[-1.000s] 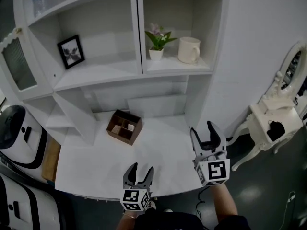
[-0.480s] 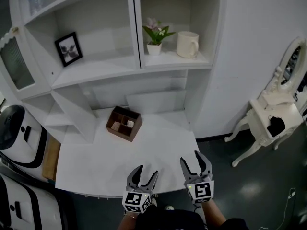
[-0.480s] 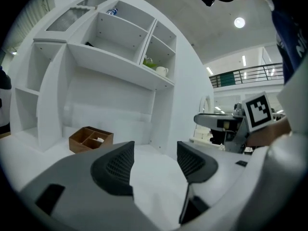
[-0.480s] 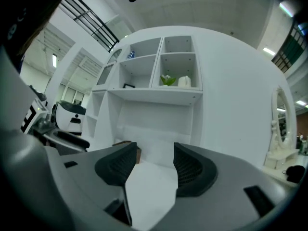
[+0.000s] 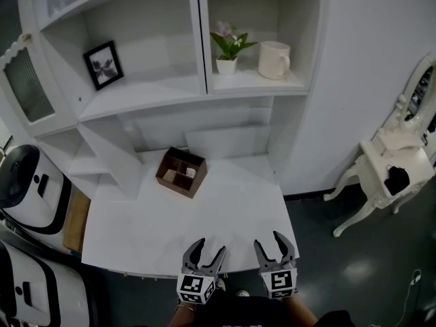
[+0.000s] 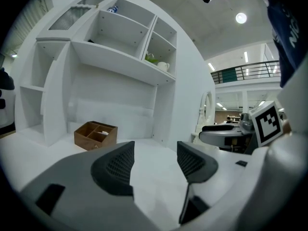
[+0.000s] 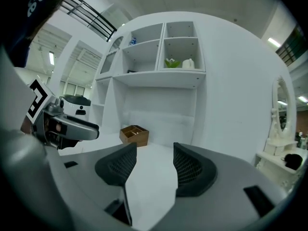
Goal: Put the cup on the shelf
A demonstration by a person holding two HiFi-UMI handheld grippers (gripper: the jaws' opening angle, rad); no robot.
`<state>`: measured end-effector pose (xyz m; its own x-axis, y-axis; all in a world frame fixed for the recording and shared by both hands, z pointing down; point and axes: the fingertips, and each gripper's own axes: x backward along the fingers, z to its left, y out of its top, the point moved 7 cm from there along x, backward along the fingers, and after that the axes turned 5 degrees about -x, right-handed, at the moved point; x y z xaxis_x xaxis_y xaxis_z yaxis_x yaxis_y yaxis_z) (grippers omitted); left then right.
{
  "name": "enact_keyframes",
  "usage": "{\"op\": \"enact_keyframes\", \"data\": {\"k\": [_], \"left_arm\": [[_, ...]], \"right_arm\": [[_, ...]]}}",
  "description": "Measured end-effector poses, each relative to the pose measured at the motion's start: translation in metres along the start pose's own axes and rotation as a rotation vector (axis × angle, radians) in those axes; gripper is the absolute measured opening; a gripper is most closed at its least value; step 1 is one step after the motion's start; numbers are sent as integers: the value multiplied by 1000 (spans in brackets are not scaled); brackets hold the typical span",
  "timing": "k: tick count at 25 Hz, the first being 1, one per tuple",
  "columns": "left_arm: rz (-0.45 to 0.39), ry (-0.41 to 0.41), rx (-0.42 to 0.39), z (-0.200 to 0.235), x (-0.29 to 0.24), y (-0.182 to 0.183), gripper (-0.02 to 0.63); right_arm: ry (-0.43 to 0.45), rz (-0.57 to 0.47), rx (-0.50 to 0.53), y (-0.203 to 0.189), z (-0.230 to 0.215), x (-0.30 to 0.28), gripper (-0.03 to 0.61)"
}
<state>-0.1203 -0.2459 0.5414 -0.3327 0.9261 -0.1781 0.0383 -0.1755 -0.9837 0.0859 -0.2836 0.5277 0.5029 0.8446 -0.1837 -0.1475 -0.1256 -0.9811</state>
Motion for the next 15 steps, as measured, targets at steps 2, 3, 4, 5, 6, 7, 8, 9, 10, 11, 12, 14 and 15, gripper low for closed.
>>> {"op": "enact_keyframes", "data": {"k": [2, 3, 4, 5, 6, 7, 8, 9, 10, 11, 12, 14, 15], "left_arm": [[-13, 2, -1, 0, -2, 5, 276], [-17, -5, -1, 0, -3, 7, 274], [-21, -16, 0, 0, -4, 9, 266], [-23, -28, 3, 0, -5, 10, 254], [-26, -38, 5, -2, -5, 10, 244], [-29, -45, 7, -3, -5, 10, 229], [-33, -52, 7, -5, -5, 10, 212], [-37, -60, 7, -6, -5, 11, 192], [-42, -67, 7, -7, -5, 11, 166], [-46, -69, 8, -8, -5, 12, 126], [-50, -65, 10, -8, -5, 12, 97], [-56, -45, 15, -7, -4, 13, 46], [-59, -34, 18, -5, -4, 13, 23]], "right_arm": [[-7, -4, 12, 4, -3, -1, 246], [-10, -5, 18, 5, -4, -2, 227], [-13, -7, 26, 6, -4, -3, 208], [-14, -10, 33, 8, -3, -4, 198], [-14, -13, 38, 9, -3, -4, 192], [-14, -17, 37, 11, -2, -4, 181], [-14, -22, 34, 12, -2, -3, 161], [-12, -26, 33, 14, -1, -3, 146], [-9, -29, 36, 15, 0, -3, 127], [-6, -33, 43, 16, 1, -3, 106], [-3, -38, 54, 16, 2, -3, 75], [5, -45, 66, 18, 5, -3, 20], [11, -44, 62, 18, 7, -2, 11]]}}
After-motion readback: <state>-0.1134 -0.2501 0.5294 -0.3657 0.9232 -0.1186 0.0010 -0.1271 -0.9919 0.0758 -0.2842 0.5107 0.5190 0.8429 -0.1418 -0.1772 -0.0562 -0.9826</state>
